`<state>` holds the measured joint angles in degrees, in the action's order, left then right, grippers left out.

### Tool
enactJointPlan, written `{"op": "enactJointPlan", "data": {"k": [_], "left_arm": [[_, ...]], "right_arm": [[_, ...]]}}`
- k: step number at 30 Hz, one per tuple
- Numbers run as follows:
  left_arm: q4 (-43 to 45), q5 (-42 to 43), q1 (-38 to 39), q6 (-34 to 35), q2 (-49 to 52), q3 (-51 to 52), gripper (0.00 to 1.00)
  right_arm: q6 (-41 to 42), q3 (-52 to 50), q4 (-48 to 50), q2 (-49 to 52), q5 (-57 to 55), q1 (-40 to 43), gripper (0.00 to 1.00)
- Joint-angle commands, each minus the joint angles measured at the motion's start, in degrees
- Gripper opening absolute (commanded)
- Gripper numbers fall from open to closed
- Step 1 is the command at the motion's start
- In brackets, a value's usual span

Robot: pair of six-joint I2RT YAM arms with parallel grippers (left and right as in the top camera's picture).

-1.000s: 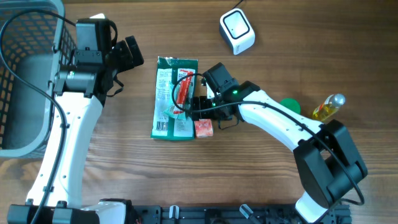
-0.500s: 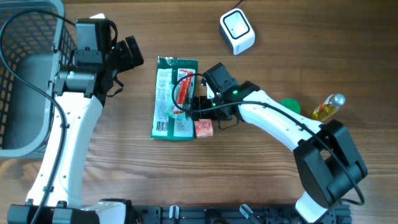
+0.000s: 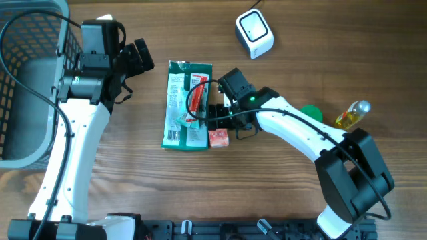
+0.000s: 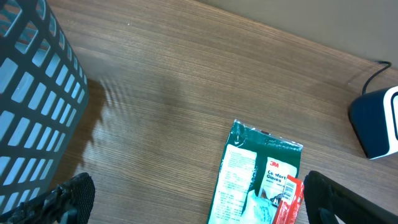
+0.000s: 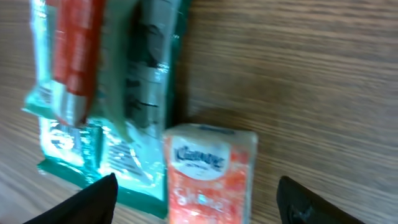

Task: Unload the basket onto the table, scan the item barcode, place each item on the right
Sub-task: 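Lower the right gripper onto the orange Kleenex pack and grasp it, then lift the Kleenex pack and rotate it with the right gripper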

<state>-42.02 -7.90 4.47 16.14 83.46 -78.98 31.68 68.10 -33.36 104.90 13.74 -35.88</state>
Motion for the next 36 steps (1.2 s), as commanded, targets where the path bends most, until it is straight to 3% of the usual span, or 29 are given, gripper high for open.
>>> {"op": "enactJointPlan", "data": {"k": [1,14,27,36], "left_arm": [[0.2,-0.5,-0.2,-0.9,-0.2,-0.7,1.0],[0.2,-0.5,-0.2,-0.9,-0.2,-0.7,1.0],[0.2,-0.5,-0.2,-0.9,-0.2,-0.7,1.0],[0.2,-0.5,-0.2,-0.9,-0.2,-0.7,1.0]], "right_arm": [[-0.2,0.8,-0.4,1.1,-2.8,-0.3,0.77],[0.0,0.7,-5.3,1.1,-2.9,-0.3,0.59],[1.6,-2.2,-3.5,1.5,-3.0,-0.6,0.42],[1.9,-3.6,-2.2,1.5,-3.0,-0.6,0.4]]}}
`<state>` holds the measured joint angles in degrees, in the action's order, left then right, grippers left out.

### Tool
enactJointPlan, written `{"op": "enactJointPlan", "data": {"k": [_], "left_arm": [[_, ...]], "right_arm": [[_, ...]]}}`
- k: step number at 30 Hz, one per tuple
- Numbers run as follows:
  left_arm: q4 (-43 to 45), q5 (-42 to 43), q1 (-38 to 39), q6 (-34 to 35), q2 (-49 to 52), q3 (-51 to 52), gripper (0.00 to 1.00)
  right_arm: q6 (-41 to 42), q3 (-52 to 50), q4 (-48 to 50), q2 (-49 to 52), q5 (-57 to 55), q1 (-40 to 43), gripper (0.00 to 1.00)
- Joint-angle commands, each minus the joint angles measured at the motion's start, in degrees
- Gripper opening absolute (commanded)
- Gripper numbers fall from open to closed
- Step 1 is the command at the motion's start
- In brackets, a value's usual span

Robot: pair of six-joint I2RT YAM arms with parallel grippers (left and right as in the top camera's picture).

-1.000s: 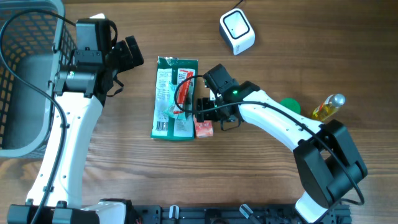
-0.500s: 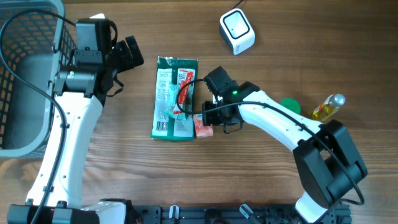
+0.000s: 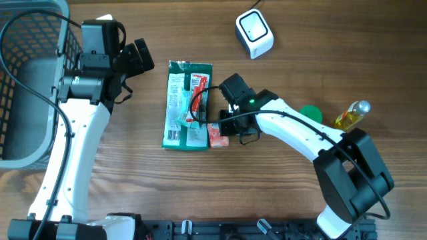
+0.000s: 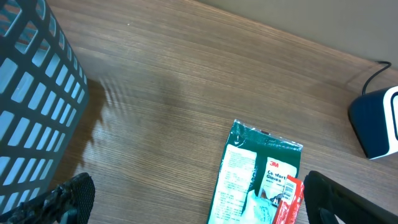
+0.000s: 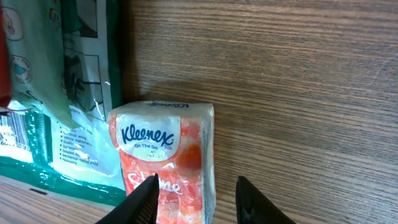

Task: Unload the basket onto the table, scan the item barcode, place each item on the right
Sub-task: 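Lift the Kleenex pack and rotate it with the right gripper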

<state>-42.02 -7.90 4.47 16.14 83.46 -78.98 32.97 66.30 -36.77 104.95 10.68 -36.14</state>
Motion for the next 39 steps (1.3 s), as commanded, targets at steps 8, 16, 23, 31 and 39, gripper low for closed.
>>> {"op": "enactJointPlan", "data": {"k": [8,16,23,31,39], "left_arm": [[0.2,-0.5,-0.2,-0.9,-0.2,-0.7,1.0],[0.2,-0.5,-0.2,-0.9,-0.2,-0.7,1.0],[0.2,-0.5,-0.2,-0.9,-0.2,-0.7,1.0],[0.2,-0.5,-0.2,-0.9,-0.2,-0.7,1.0],[0.2,-0.5,-0.2,-0.9,-0.2,-0.7,1.0]], "right_arm": [[1.7,-7.3,10.4,1.5,3.0,-0.3,0.31],[1.9,-9.8,12.4,1.5,2.7,-0.3,0.1],[0.8,-8.7,8.9,-1.1,4.3,2.8,0.04],[-15.7,-8.7,8.4,-11.6,37.1,14.0,0.04],[-30.8,-9.3,8.7,-12.2,65.7,16.0,0.04]]}}
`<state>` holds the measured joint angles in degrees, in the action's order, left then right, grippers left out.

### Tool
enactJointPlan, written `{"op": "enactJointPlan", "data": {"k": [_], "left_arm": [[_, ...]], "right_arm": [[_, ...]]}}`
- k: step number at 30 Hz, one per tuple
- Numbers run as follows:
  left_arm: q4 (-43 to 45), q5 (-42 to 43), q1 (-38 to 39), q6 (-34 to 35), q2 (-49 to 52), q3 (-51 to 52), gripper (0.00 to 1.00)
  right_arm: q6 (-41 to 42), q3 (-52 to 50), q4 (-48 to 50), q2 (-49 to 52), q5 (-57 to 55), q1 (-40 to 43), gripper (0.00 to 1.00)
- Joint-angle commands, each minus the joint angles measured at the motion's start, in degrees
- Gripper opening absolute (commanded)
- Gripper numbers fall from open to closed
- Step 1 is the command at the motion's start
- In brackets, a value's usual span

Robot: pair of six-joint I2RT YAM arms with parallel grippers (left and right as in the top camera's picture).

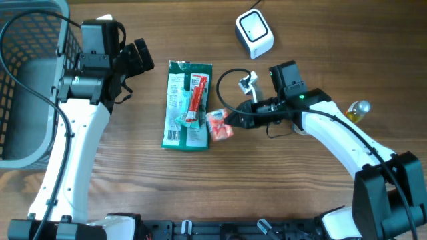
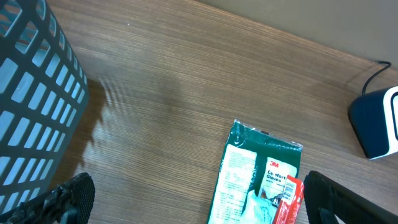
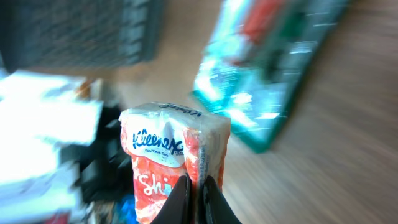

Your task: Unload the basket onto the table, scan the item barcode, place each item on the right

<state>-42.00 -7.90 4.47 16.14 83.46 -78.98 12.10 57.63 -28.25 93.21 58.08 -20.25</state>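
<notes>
An orange and white Kleenex tissue pack [image 1: 219, 125] hangs tilted just right of the green glove packet [image 1: 187, 105]. My right gripper [image 1: 233, 121] is shut on it. In the right wrist view the pack [image 3: 165, 149] fills the middle, its edge pinched between the two fingers [image 3: 185, 193]. The white scanner [image 1: 254, 34] stands at the back of the table and shows at the right edge of the left wrist view [image 2: 379, 121]. My left gripper [image 1: 137, 59] is open and empty beside the basket, left of the packet [image 2: 258, 177].
A grey basket [image 1: 27, 80] takes up the left end of the table and appears in the left wrist view [image 2: 31, 106]. A red stick-shaped item [image 1: 195, 100] lies on the green packet. A yellow bottle [image 1: 353, 113] lies at the right, behind my right arm.
My right gripper was low around the tissue pack lying on the table. Now it is shut on the pack, which is off the table and tilted, and the wrist has turned and shifted right. Left arm unchanged.
At first my right gripper was wide open above the tissue pack beside the green packet. Then its fingers stood closer together, low at the pack. Now the pack is held in the air. The left arm stayed still throughout.
</notes>
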Motion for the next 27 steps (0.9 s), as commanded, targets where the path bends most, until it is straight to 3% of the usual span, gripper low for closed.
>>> {"op": "enactJointPlan", "data": {"k": [1,8,27], "left_arm": [[0.1,-0.5,-0.2,-0.9,-0.2,-0.7,1.0],[0.1,-0.5,-0.2,-0.9,-0.2,-0.7,1.0],[0.1,-0.5,-0.2,-0.9,-0.2,-0.7,1.0]], "right_arm": [[-10.8,-0.8,0.1,-0.4,20.3,0.1,0.04],[-12.3,-2.2,0.1,-0.4,30.6,0.1,0.05],[-13.5,-2.9,-1.9,-0.4,34.9,0.1,0.04]]}}
